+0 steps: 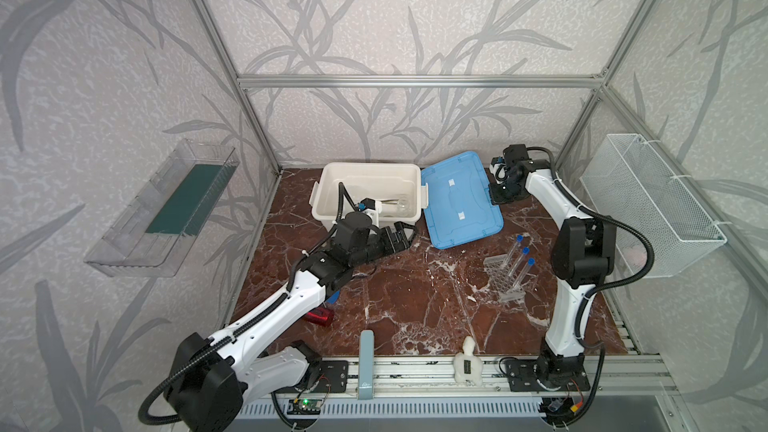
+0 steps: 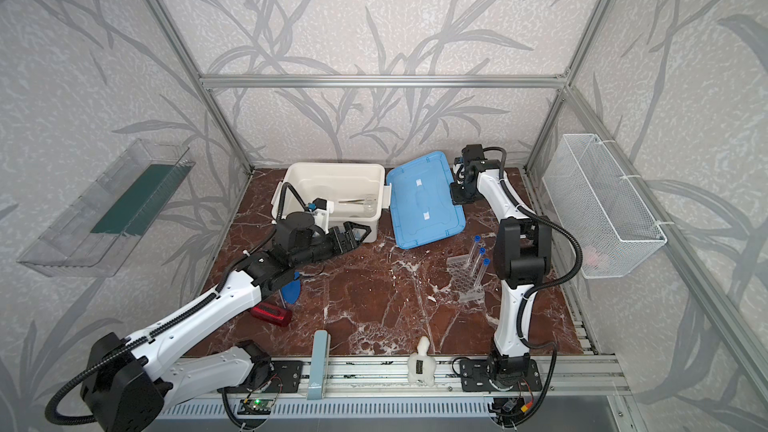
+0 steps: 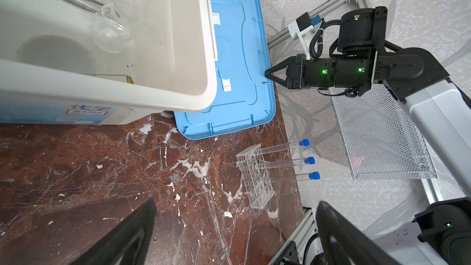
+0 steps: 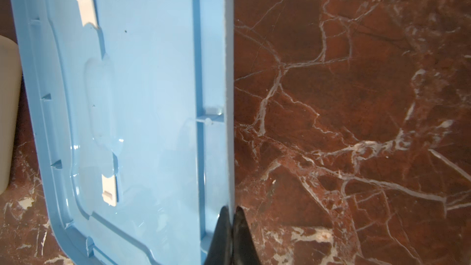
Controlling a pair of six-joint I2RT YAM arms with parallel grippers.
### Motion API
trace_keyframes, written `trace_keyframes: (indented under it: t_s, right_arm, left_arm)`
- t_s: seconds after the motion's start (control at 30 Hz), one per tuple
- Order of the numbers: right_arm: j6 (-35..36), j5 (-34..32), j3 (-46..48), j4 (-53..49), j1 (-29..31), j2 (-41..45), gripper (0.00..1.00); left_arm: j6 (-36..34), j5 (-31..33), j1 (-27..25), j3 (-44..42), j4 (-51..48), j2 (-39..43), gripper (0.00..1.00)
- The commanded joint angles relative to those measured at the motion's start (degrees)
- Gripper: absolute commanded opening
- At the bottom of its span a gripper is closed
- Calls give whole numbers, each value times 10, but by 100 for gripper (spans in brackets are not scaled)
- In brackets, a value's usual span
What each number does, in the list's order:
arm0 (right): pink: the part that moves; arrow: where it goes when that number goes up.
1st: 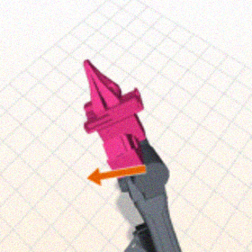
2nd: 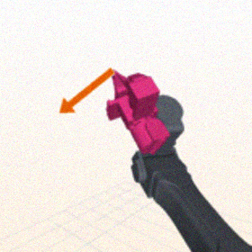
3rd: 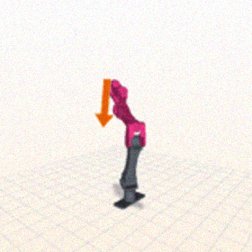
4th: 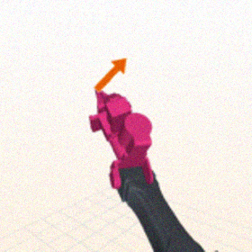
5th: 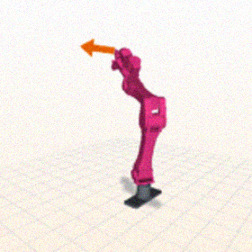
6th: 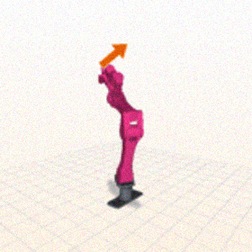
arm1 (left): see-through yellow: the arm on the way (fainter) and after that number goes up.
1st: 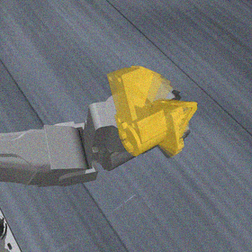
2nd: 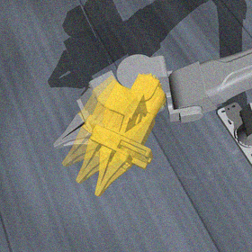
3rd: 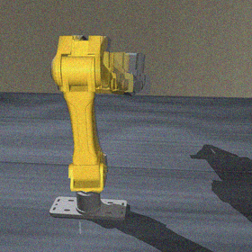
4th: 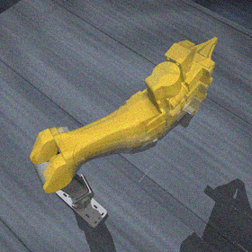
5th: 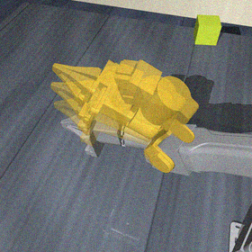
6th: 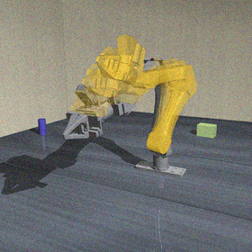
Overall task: Organize the chemistry lab equipment
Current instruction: 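Move right gripper to the blue lid's far edge while left gripper approaches, then grip the blue lid edges with both grippers and tilt it upright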
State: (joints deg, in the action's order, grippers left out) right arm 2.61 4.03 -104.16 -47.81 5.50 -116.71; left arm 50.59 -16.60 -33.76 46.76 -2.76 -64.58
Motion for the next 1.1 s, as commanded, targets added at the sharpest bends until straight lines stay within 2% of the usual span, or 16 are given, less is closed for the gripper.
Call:
trace_keyframes:
  t_s: [0.0,0.27,0.43,0.67,0.93,1.07]
  right_arm:
    - [-12,-6,3,14,-4,48,0]
    - [-25,-14,57,43,-8,131,0]
    - [-30,-46,85,52,-11,181,0]
    - [-45,-78,91,70,-16,253,0]
    - [-102,12,103,84,-17,355,0]
    - [-135,67,116,84,-16,409,0]
  left_arm:
    - [9,6,-3,-7,29,5,99]
    - [30,-12,-3,-26,110,-20,99]
    - [39,-28,-5,-38,172,-28,98]
    - [16,-36,-7,-21,185,-39,99]
    - [-22,-73,-8,-9,287,-56,98]
    - [-51,-71,-8,7,296,-71,98]
